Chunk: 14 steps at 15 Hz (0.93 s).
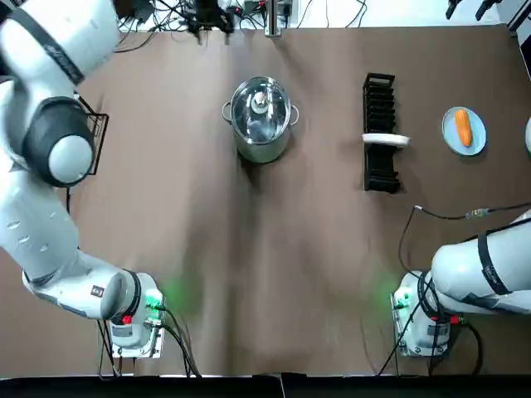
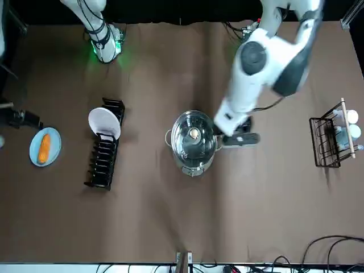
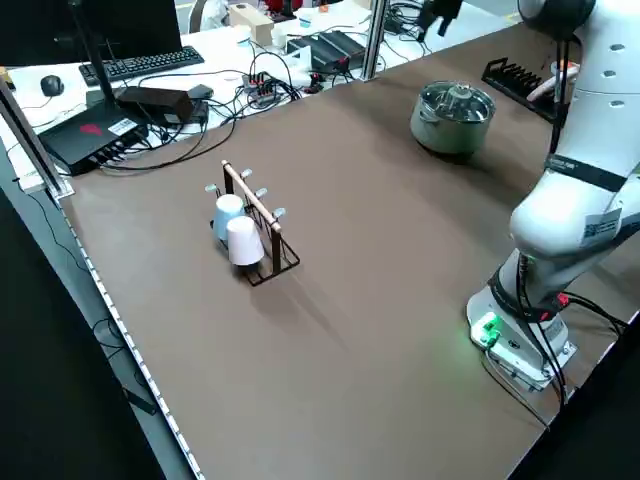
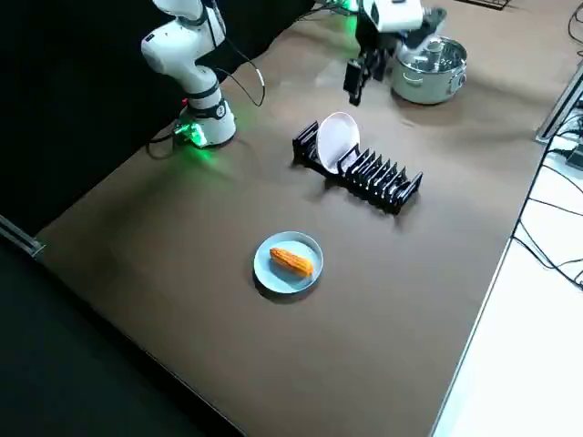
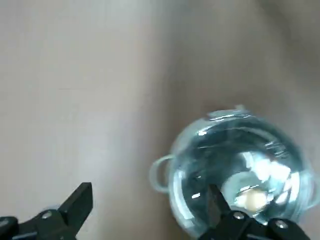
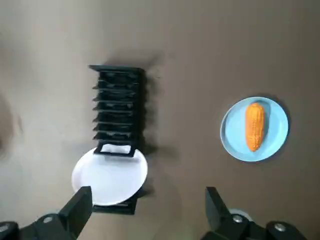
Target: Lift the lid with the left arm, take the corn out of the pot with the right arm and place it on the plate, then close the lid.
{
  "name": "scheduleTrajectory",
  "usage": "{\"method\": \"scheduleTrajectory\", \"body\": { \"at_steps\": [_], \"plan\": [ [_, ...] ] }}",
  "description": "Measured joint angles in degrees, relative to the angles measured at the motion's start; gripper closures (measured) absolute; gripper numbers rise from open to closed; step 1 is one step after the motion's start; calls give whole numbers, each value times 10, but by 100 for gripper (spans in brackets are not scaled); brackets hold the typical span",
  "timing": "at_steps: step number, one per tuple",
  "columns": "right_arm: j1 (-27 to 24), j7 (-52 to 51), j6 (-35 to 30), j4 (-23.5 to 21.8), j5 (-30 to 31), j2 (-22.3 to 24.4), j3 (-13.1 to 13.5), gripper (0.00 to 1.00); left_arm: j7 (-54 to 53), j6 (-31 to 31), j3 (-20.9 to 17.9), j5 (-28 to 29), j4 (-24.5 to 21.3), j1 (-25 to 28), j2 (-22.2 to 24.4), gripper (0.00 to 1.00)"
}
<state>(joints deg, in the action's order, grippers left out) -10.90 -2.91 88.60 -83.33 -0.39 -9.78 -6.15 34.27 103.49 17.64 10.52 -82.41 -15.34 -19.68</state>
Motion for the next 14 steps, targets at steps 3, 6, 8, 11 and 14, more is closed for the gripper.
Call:
{"method": "scheduleTrajectory", "body": {
  "at_steps": [3, 6, 8, 11, 14],
  "plan": [
    [16, -6, 0, -24, -8, 39, -1, 0, -112, -94, 1, -6, 0, 48, 42, 0],
    [44, -6, 3, -51, -9, 72, 5, 0, -187, -129, 2, -7, -2, 72, 63, 0],
    [91, -6, 4, -69, -9, 93, 43, 0, -203, -132, 2, -7, -2, 80, 66, 0],
    [145, -8, 10, -99, -9, 120, 96, 0, -209, -132, 2, -7, -3, 91, 66, 0],
    [148, -20, 20, -119, -9, 135, 104, 0, -209, -132, 2, -7, -3, 93, 66, 0]
  ]
}}
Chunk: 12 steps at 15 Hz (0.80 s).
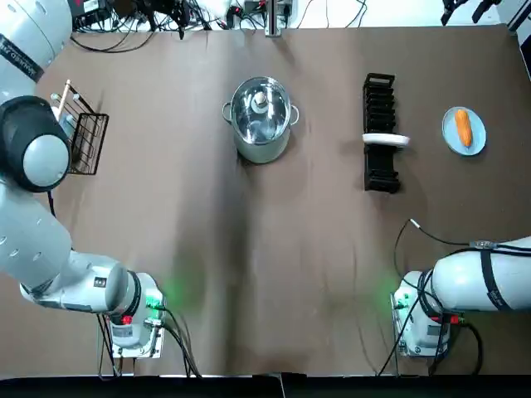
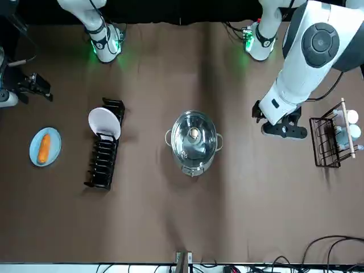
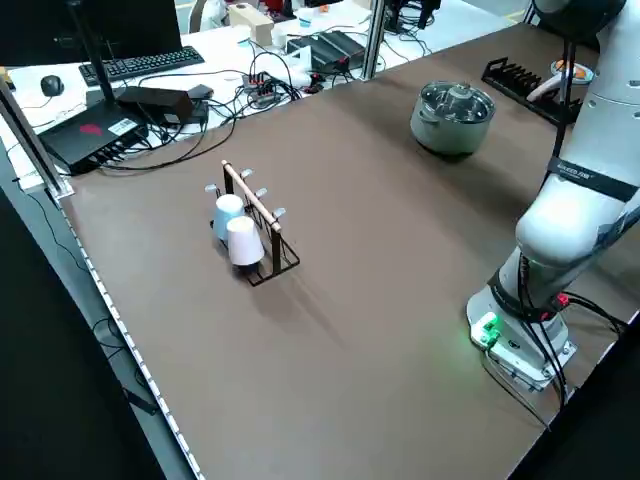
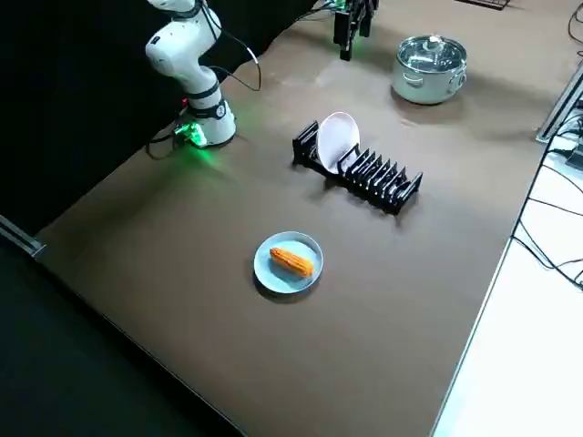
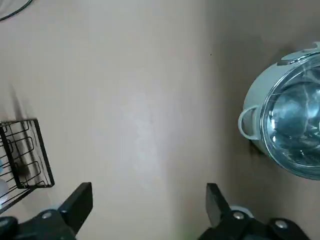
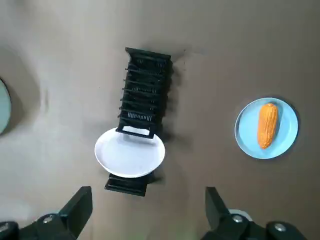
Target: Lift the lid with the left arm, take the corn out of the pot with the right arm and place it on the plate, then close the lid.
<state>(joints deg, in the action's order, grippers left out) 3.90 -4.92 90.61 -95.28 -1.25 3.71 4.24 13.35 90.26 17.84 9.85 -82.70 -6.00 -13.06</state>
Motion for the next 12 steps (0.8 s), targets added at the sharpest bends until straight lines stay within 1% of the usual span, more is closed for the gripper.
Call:
{"method": "scheduleTrajectory", "body": {
  "at_steps": [2, 3, 4, 6, 8, 9, 12],
  "plan": [
    [0, -12, 14, -7, 0, 2, 4, 0, 1, -6, -4, 0, 0, 4, 7, 0],
    [0, -13, 19, -7, 0, 2, 5, 0, -1, -17, -14, -4, 1, 3, 13, 0],
    [0, -16, 23, -7, 0, 2, 6, 0, -8, -25, -33, -22, 1, -1, 21, 0],
    [0, -23, 37, -7, 0, 2, 7, 0, -24, -56, -81, -76, 0, -14, 44, 0],
    [2, -25, 51, -7, 0, 2, 7, 0, -46, -73, -120, -112, -12, -27, 71, 0],
    [5, -26, 52, -7, 0, 2, 6, 0, -52, -74, -131, -119, -21, -31, 84, 0],
    [10, -26, 53, -7, 0, 2, 6, 0, -87, -60, -134, -119, -52, -31, 105, 0]
  ]
}}
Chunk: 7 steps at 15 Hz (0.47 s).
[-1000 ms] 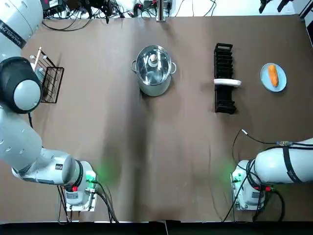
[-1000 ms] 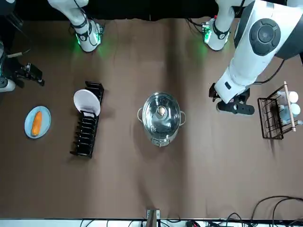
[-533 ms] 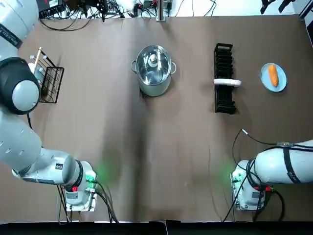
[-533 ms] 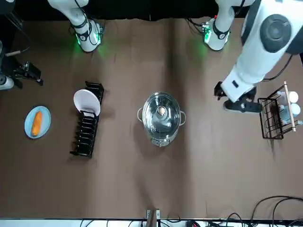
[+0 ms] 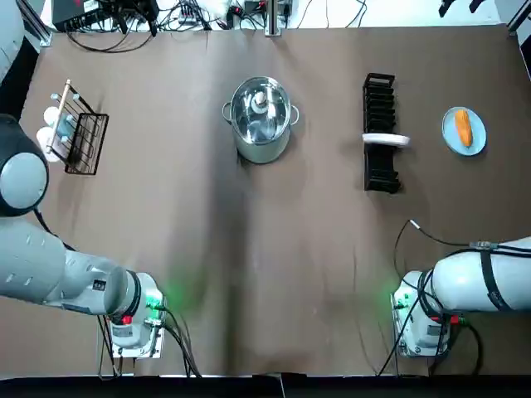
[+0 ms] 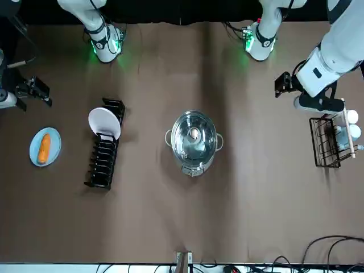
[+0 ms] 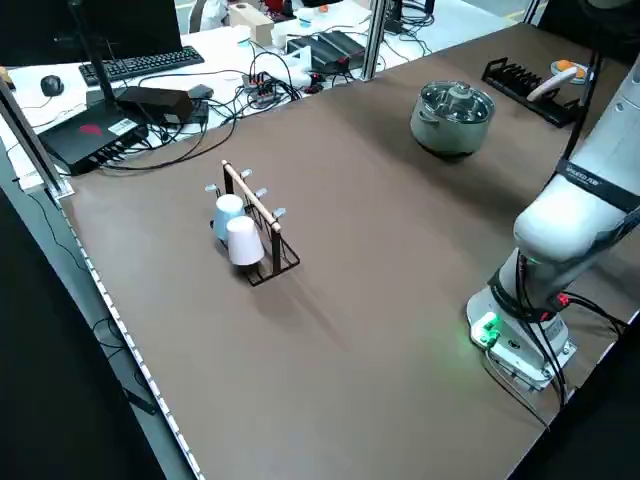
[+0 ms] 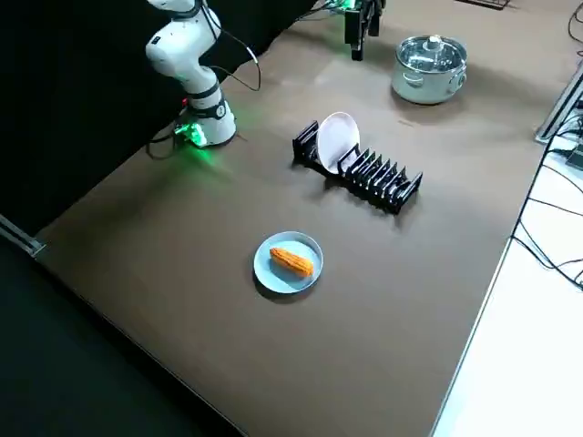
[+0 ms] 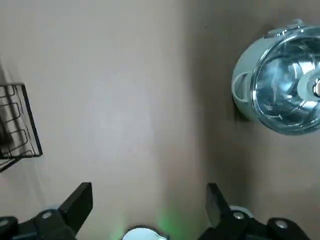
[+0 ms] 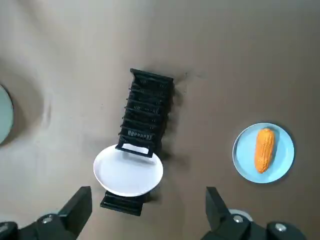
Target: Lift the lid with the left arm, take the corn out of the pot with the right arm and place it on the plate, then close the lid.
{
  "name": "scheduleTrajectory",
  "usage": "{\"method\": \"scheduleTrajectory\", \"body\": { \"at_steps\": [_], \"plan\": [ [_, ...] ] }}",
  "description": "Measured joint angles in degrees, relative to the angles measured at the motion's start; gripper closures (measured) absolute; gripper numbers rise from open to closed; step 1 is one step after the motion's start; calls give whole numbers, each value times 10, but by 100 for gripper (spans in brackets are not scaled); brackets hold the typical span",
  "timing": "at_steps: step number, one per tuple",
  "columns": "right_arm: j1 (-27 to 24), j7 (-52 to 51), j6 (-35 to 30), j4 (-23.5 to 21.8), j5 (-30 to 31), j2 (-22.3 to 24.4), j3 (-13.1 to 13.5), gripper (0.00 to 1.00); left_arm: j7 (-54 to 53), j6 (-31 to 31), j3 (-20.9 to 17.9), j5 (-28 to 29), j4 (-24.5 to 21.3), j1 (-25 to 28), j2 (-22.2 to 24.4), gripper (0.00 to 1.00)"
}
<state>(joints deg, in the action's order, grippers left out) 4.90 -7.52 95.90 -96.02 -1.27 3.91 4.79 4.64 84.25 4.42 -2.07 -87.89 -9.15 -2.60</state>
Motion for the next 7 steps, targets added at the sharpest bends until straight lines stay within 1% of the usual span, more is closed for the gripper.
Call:
{"method": "scheduleTrajectory", "body": {
  "at_steps": [4, 7],
  "plan": [
    [0, 0, -1, -2, 0, 0, 1, 0, -25, 9, 0, 0, -6, 3, 2, 0],
    [0, 0, 0, -3, 0, 0, 1, 0, -24, 11, 0, 0, -6, 3, 2, 0]
  ]
}}
